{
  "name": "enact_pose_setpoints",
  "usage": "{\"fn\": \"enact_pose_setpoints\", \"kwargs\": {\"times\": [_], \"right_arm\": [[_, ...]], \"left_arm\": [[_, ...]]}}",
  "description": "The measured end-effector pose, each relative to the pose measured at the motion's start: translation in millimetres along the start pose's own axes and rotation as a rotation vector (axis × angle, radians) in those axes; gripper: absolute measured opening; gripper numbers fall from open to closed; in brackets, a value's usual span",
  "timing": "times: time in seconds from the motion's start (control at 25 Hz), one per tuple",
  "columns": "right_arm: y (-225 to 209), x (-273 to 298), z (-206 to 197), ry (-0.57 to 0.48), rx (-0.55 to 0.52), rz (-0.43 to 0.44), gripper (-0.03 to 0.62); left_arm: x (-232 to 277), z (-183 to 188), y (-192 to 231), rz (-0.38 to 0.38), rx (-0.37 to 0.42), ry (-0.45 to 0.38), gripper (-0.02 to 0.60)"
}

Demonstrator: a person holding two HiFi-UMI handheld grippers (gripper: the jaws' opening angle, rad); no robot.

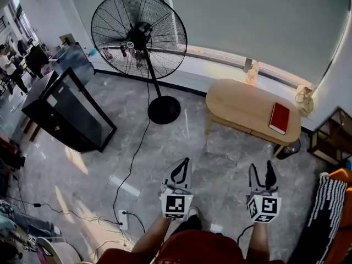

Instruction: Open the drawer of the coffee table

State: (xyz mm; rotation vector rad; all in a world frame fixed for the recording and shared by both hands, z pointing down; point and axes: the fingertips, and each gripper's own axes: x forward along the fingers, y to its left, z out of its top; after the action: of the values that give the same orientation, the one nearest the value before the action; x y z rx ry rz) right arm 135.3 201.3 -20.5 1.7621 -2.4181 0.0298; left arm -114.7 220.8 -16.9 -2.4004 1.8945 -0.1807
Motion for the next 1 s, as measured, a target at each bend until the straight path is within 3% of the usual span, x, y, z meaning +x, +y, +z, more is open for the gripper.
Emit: {"fn": "enact_pose_setpoints", "kwargs": {"times": [0.28,0.64,1.0], "right_arm": [[13,37,0,0.019,0.002,-0.046,0.252],[-20,83,-20,0.046,0.060,-0.108,0.252],[-61,171,-20,0.031,0.095,-0.135,0.252]], "left_arm": [[38,-11,36,-0.032,-0.012,0.000,0.008],[107,-19,30,-0.109,-0.001,0.004,0.008],[208,-6,34,-0.158,0.033,-0.046,0.008]]}}
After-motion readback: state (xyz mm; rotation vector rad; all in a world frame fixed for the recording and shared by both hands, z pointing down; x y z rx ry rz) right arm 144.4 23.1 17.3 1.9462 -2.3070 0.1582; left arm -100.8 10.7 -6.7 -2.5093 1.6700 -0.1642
